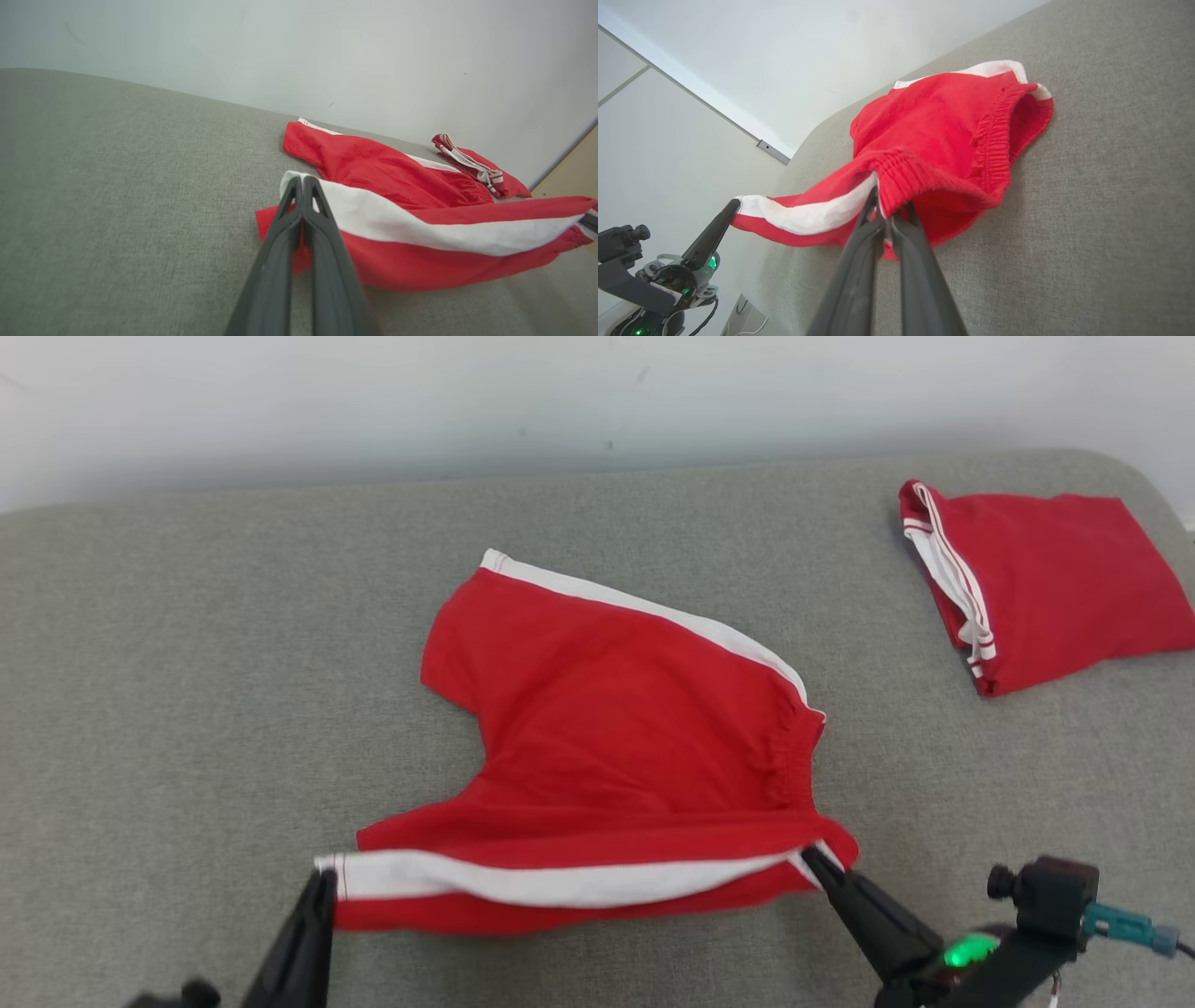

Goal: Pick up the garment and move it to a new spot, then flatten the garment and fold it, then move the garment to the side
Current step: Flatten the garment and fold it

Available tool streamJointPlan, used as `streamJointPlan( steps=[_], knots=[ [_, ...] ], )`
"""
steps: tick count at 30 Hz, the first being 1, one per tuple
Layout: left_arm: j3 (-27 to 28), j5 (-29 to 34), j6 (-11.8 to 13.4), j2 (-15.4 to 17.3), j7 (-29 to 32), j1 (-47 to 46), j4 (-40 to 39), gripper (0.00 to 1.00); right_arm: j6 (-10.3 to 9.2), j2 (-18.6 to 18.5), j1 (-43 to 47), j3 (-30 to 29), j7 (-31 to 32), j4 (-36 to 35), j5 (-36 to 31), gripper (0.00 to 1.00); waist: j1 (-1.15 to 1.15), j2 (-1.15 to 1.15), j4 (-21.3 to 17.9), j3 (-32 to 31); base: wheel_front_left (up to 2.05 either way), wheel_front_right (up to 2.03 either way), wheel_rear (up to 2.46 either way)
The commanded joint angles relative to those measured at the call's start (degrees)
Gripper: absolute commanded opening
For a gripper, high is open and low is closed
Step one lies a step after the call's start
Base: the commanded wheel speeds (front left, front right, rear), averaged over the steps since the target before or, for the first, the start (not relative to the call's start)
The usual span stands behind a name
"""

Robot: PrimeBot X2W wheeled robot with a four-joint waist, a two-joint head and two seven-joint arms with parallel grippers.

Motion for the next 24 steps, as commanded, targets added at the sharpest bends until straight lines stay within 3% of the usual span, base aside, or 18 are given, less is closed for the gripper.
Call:
streamJointPlan(
  steps=[1,11,24],
  knots=[
    [-0.23,1.11,-0.72,1.92,-0.30,-3.57,0.27,0.00,0.01,1.13,-1.84,-1.16,-0.51,-0.51,-0.80,0.00,0.00,0.00,-0.97,1.19,0.00,0.00,0.00],
    [-3.69,-0.38,-2.87,10.70,6.99,-23.60,2.15,0.00,0.01,7.13,-9.28,-4.17,-0.82,2.48,-0.93,0.00,0.00,0.00,-4.93,6.03,0.00,0.00,0.00],
    [-13.36,-7.72,-2.97,21.38,14.42,-47.80,15.03,0.00,0.01,16.93,-20.42,-4.96,-0.97,12.67,-0.91,0.00,0.00,0.00,-11.63,13.98,0.00,0.00,0.00]
  ],
)
